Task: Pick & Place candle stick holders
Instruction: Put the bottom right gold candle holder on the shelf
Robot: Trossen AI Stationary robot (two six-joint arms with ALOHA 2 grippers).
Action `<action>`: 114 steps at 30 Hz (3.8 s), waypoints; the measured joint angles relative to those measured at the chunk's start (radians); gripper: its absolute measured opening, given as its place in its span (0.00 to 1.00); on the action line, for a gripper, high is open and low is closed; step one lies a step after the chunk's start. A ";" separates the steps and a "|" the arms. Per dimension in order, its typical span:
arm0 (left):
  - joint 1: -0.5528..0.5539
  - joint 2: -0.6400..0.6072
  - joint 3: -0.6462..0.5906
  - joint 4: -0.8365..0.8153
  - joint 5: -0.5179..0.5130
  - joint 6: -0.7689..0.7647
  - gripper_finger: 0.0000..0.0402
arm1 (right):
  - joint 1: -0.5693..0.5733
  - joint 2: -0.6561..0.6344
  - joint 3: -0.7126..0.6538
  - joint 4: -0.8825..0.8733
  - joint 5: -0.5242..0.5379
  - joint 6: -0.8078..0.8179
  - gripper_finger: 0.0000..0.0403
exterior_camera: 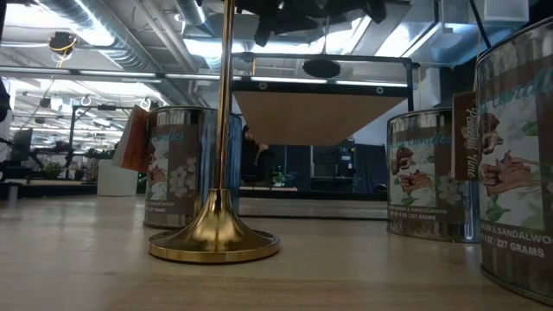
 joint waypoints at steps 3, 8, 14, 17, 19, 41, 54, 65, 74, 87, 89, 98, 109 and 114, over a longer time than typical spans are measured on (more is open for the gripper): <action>0.004 0.000 0.000 0.000 -0.006 0.000 0.34 | 0.001 -0.001 0.000 0.012 -0.001 -0.004 0.05; 0.016 0.004 0.000 0.000 0.002 -0.016 0.34 | 0.014 -0.005 0.000 0.020 0.004 -0.012 0.05; 0.026 0.017 0.000 0.006 0.046 -0.032 0.34 | 0.021 -0.005 -0.001 0.057 0.004 -0.034 0.05; 0.030 0.028 0.002 0.020 0.083 -0.049 0.34 | 0.021 0.001 -0.001 0.059 0.004 -0.034 0.05; 0.031 0.038 0.001 0.011 0.097 -0.063 0.34 | 0.021 0.004 -0.001 0.056 0.003 -0.034 0.05; 0.031 0.063 0.000 0.042 0.111 -0.143 0.04 | 0.021 0.023 -0.002 0.021 -0.002 -0.033 0.05; 0.029 0.063 0.000 0.041 0.090 -0.188 0.03 | 0.021 0.023 -0.002 0.020 0.000 -0.050 0.07; 0.072 0.055 0.000 0.009 -0.009 -0.291 0.03 | 0.022 0.016 0.000 -0.010 0.000 -0.038 0.44; 0.188 0.055 0.000 0.017 -0.012 -0.055 0.03 | 0.048 0.014 0.000 -0.084 -0.010 -0.069 0.56; 0.396 0.126 0.000 0.230 0.447 -0.044 0.03 | 0.070 -0.052 -0.001 0.025 -0.331 -0.277 0.53; 0.389 0.131 0.000 0.241 0.448 -0.041 0.03 | 0.065 -0.078 -0.013 0.075 -0.430 -0.312 0.51; 0.400 0.131 0.000 0.238 0.453 0.109 0.03 | -0.008 -0.281 -0.459 0.661 -0.662 -0.079 0.45; 0.437 0.166 0.000 0.197 0.582 0.155 0.03 | -0.061 -0.389 -0.624 0.834 -0.662 0.054 0.44; 0.366 0.196 0.000 0.259 0.359 0.166 0.03 | -0.060 -0.387 -0.624 0.813 -0.661 0.060 0.44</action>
